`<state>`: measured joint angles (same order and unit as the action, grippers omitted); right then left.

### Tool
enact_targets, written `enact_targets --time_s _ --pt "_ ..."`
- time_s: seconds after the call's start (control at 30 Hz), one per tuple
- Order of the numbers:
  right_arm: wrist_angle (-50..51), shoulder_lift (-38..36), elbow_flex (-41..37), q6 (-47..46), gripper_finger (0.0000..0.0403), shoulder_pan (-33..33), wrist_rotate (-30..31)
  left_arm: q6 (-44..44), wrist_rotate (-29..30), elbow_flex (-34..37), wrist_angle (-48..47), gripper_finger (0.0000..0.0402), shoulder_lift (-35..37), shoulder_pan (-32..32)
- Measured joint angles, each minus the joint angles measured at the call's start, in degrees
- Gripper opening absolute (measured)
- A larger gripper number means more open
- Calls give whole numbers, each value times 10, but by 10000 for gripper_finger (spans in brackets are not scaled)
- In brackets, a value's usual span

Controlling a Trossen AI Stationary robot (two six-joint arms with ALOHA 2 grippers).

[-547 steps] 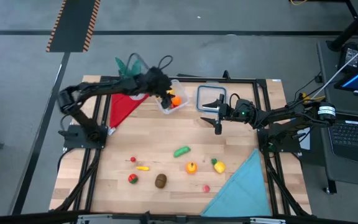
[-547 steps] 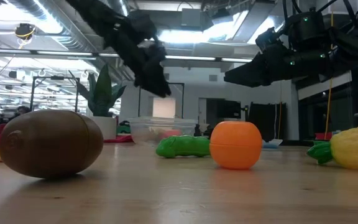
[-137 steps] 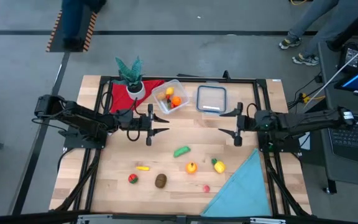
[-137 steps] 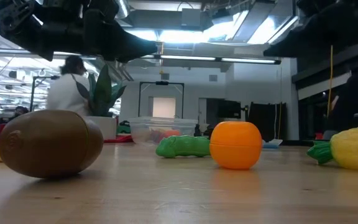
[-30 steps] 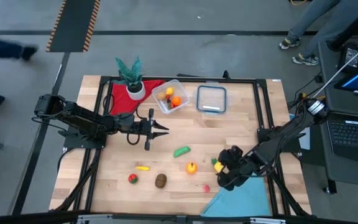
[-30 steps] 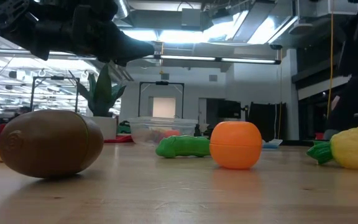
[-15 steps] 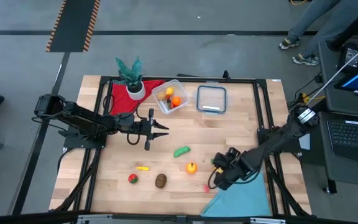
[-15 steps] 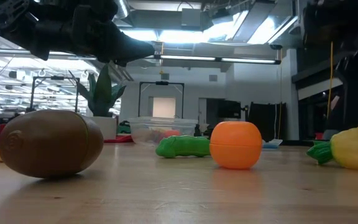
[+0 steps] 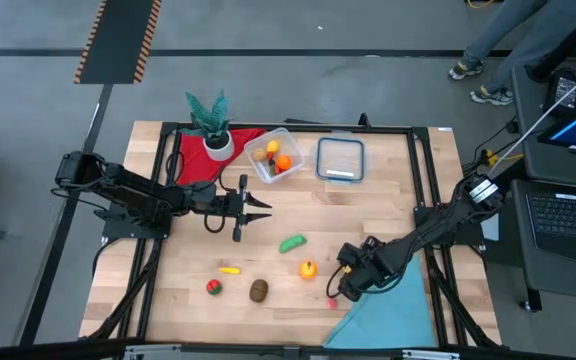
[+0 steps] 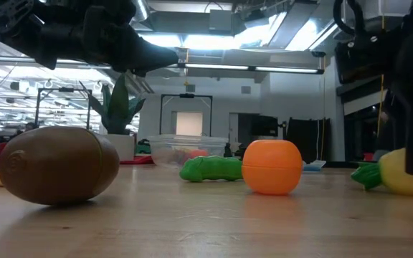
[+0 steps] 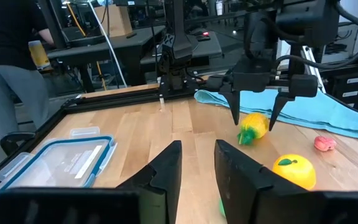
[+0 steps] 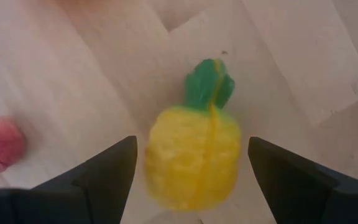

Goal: Pick and placing Produce into tupperware
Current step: Put the pineapple into the transparent bin

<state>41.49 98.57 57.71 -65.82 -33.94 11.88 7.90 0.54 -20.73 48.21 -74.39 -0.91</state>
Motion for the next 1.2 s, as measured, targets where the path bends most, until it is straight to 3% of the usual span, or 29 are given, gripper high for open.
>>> enact_targets --time_s 0.67,1.2 --pt "16 2 0 -14 310 2 -15 0 0 0 -2 45 0 0" --pt "9 43 2 -10 310 15 -21 0 0 0 -2 15 0 0"
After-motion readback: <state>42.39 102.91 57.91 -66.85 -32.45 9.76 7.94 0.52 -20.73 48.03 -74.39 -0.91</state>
